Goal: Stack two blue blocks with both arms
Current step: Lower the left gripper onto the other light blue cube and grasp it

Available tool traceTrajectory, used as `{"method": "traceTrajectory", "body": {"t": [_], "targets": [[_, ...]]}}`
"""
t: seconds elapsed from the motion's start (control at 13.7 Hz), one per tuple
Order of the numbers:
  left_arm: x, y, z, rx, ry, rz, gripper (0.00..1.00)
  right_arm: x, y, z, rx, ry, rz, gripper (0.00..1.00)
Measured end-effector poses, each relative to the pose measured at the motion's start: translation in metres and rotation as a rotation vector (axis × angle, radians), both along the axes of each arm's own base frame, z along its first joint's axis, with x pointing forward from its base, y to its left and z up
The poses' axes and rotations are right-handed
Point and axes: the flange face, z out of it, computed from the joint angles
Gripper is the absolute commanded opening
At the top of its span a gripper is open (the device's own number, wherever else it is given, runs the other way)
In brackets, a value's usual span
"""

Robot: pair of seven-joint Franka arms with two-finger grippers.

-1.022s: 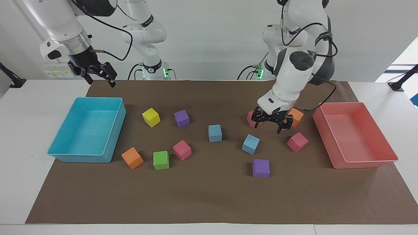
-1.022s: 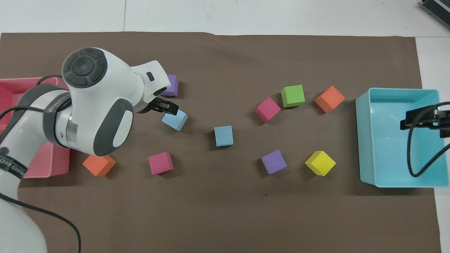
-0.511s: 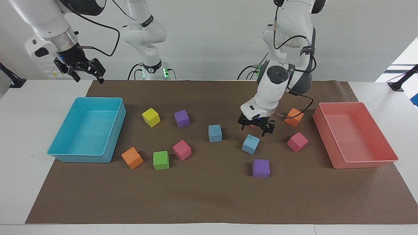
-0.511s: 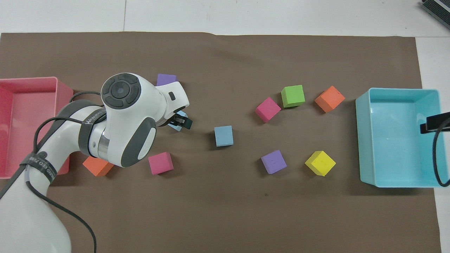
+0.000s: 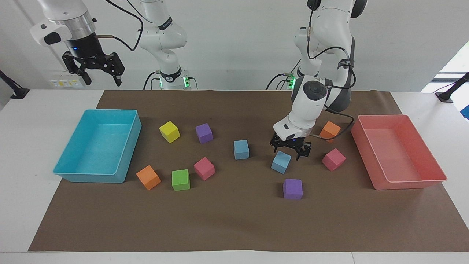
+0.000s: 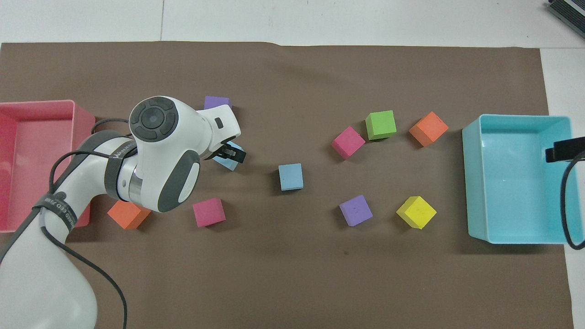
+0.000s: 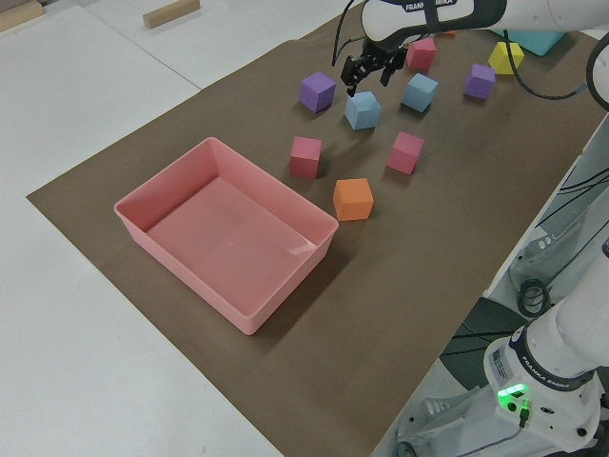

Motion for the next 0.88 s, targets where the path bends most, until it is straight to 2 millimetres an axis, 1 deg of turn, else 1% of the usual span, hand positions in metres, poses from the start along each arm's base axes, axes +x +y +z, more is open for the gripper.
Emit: {"method": "traceTrajectory", "body": {"t": [0.22,0.58,0.88], "targets": [[0.001,0.0,-0.007,0.003,0.006,-0.009,1.0,-0.001,0.0,-0.001,0.003,0.012,0.0,1.0],[0.005,-0.005,-0.038,-0.001,0.005,-0.021,1.0,-0.003,0.001,-0.003,0.007,0.031,0.001,1.0],[0.006,-0.004,-0.041,0.0,0.006,-0.019,1.0,-0.003,0.001,-0.003,0.007,0.031,0.001,1.0]]}}
